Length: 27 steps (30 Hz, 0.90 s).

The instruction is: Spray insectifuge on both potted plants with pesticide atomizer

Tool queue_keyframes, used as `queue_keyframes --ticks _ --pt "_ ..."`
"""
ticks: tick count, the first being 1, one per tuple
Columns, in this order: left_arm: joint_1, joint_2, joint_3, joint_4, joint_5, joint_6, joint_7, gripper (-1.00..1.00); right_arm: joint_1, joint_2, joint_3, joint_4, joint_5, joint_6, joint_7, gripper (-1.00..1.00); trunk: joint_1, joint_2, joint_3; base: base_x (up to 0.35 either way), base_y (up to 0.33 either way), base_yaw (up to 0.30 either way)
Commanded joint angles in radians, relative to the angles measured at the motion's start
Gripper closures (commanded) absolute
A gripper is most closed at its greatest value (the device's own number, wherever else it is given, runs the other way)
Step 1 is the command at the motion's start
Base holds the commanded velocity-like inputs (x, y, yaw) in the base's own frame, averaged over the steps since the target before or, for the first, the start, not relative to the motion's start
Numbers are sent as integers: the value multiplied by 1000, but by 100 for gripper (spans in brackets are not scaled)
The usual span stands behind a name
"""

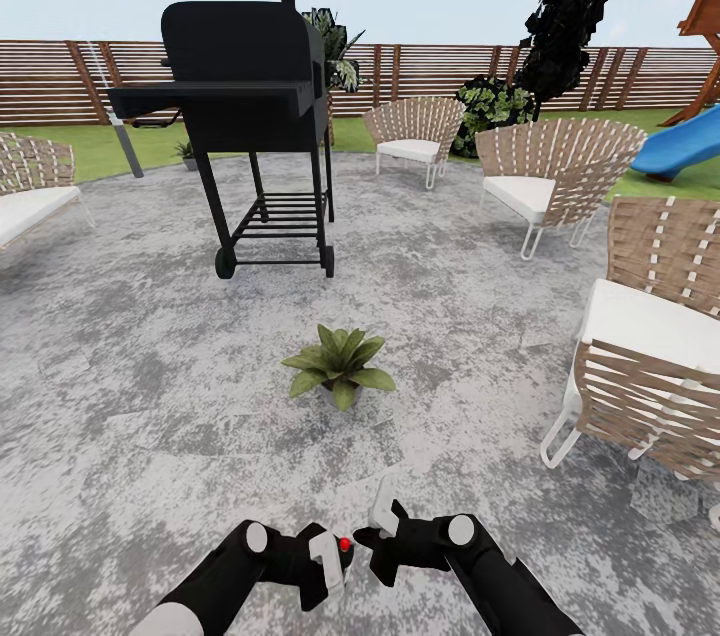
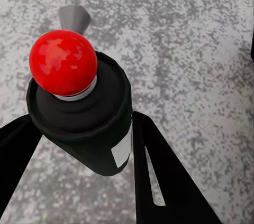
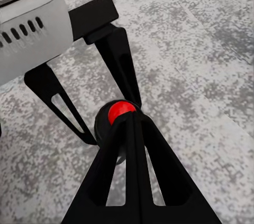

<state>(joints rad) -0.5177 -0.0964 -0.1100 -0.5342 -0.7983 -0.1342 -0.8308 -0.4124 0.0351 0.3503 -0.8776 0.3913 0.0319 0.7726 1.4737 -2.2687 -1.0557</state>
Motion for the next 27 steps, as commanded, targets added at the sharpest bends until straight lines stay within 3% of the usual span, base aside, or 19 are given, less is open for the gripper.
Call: queue_keyframes --ticks 1,15,27 --pt "0 0 1 -1 -10 -9 -1 100 0 0 -1 -1 4 3 4 100 0 0 -1 0 0 0" --pt "1 -1 2 0 -10 -12 -2 100 0 0 -1 -1 4 3 4 100 0 0 -1 0 0 0" --pt "0 -2 0 -1 19 -13 -4 100 0 -1 -1 2 6 2 3 100 0 0 -1 0 0 0"
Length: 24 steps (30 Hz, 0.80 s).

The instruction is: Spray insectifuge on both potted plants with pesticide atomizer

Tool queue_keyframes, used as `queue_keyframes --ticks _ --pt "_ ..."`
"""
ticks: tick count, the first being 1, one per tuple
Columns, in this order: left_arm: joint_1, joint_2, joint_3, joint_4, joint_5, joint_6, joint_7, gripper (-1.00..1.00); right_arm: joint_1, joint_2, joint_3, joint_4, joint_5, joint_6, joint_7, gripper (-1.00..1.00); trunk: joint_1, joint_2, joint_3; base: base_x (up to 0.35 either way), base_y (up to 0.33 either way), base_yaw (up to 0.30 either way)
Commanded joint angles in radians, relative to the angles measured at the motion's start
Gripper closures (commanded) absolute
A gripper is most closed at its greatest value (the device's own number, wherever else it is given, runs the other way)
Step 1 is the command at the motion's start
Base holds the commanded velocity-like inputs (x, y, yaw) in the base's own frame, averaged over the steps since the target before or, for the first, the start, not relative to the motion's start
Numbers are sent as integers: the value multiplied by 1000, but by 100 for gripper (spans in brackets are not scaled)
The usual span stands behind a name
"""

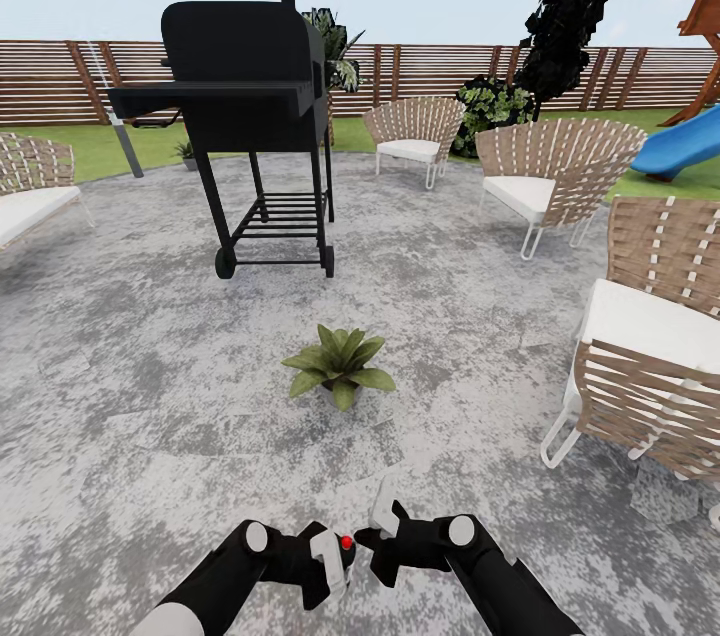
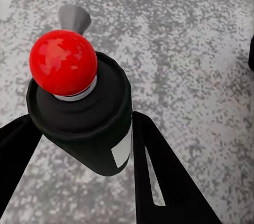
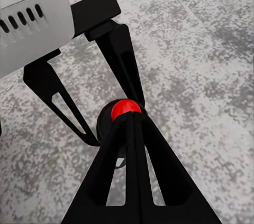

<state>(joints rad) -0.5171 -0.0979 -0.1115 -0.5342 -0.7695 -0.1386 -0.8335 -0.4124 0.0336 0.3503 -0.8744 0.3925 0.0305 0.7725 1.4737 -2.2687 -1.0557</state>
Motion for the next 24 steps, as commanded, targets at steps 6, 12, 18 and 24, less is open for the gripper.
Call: queue_keyframes --ticks 6,12,18,24 --pt "0 0 1 -1 -10 -9 -1 100 0 -1 -1 -2 4 3 4 100 0 0 -1 0 0 0" --pt "-2 1 1 -2 -6 -9 -50 100 0 -1 -1 -2 4 3 4 100 0 0 -1 0 0 0" --pt "-6 1 1 -3 -4 -9 -58 100 0 -1 -1 -2 4 3 4 100 0 0 -1 0 0 0" --pt "-7 1 2 -3 -3 -9 -58 100 0 -1 -1 -2 4 3 4 100 0 0 -1 0 0 0"
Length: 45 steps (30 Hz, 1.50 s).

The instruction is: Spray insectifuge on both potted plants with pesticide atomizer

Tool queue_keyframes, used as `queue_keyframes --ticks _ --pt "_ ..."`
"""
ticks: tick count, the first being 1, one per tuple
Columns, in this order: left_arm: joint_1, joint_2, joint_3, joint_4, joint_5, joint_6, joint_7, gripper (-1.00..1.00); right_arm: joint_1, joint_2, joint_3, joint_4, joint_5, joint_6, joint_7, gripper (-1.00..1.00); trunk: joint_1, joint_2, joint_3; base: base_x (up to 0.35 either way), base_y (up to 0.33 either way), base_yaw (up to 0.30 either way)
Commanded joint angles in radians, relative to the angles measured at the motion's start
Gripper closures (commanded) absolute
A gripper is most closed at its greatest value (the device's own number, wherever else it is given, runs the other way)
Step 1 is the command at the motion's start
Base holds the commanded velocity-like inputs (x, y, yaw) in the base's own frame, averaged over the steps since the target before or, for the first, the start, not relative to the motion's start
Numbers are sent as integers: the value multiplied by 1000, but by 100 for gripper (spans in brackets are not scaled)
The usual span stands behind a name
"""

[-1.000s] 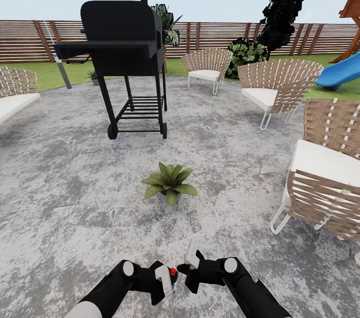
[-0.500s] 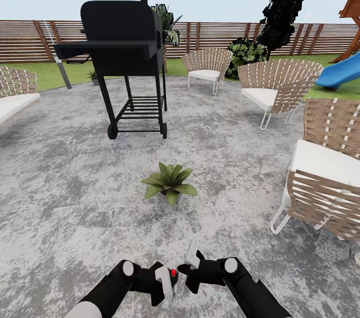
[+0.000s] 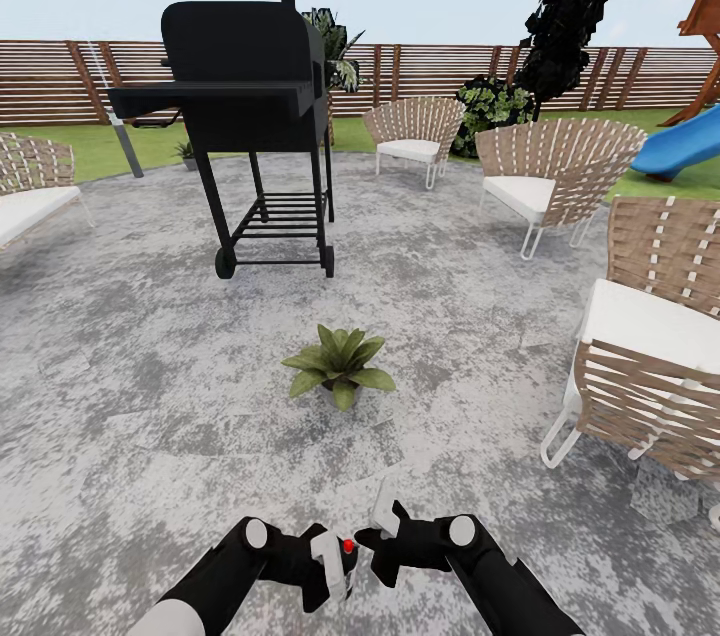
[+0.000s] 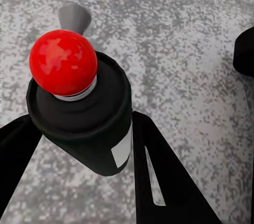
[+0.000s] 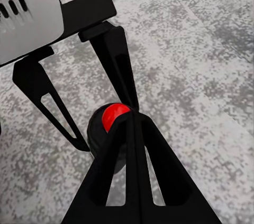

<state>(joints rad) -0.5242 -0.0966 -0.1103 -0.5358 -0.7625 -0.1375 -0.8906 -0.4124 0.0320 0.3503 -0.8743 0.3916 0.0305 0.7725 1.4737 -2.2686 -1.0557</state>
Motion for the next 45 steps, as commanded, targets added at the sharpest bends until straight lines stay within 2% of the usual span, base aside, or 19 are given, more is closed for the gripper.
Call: queue_keyframes --ticks 1,13,20,35,45 --pt "0 0 1 -1 -10 -10 -1 100 0 0 -1 -2 5 3 3 100 0 0 -1 0 0 0" --pt "0 -1 1 -1 -9 -10 -1 100 0 0 -1 0 6 3 3 100 0 0 -1 0 0 0" --pt "0 -1 1 -3 11 -10 -2 100 0 0 -1 0 6 3 3 100 0 0 -1 0 0 0" --pt "0 -2 1 -3 15 -12 -2 100 0 -1 -1 0 6 2 3 100 0 0 -1 0 0 0" --pt "0 -2 1 -34 18 -13 -5 100 0 -3 -1 0 6 2 2 100 0 0 -1 0 0 0"
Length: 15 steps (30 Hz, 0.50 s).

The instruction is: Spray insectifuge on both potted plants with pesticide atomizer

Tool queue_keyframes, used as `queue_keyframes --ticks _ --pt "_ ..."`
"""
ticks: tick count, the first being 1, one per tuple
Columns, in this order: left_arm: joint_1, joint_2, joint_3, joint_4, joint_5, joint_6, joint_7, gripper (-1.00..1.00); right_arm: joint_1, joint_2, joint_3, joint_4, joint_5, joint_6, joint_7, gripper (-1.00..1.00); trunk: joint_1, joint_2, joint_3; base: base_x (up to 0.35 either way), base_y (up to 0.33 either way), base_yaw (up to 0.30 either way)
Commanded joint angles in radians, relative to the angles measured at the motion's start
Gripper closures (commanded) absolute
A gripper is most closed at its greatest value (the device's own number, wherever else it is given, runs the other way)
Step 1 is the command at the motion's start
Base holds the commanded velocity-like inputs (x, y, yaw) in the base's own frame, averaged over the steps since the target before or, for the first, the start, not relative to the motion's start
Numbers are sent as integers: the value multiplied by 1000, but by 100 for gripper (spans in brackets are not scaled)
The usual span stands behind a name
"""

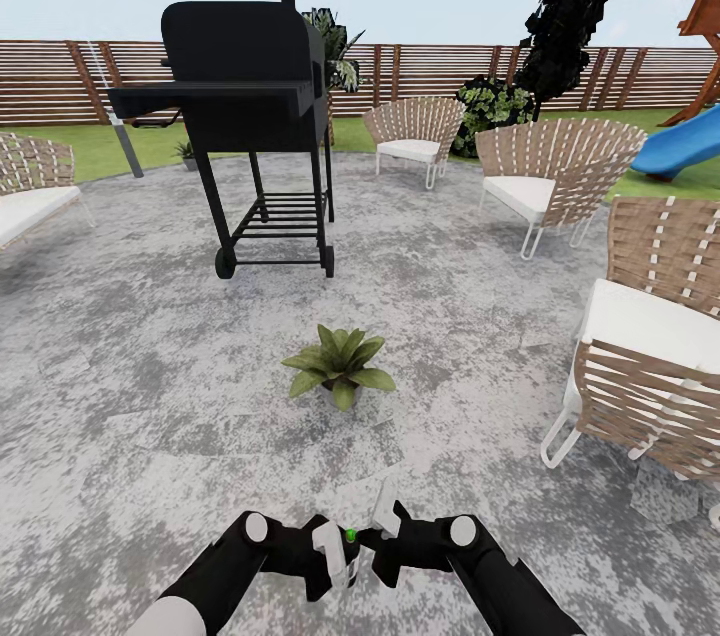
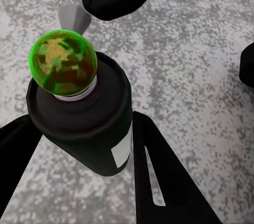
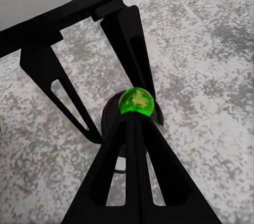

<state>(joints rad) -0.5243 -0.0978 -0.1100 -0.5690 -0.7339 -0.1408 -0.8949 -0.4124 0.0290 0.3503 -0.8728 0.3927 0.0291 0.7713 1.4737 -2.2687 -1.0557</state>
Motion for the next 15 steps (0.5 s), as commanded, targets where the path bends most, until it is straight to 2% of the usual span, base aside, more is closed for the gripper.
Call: queue_keyframes --ticks 1,9,13,15 --pt "0 0 1 -1 -10 -10 -1 100 0 0 -1 -2 5 3 4 100 0 0 -1 0 0 0" --pt "1 3 0 1 -10 -9 -1 100 0 0 -1 -2 5 3 4 100 0 0 -1 0 0 0" --pt "3 12 -3 11 -19 -8 0 100 0 0 -1 -2 5 3 4 100 0 0 -1 0 0 0" --pt "6 27 -3 14 -23 -7 2 100 0 0 -1 -2 5 3 4 100 0 0 -1 0 0 0"
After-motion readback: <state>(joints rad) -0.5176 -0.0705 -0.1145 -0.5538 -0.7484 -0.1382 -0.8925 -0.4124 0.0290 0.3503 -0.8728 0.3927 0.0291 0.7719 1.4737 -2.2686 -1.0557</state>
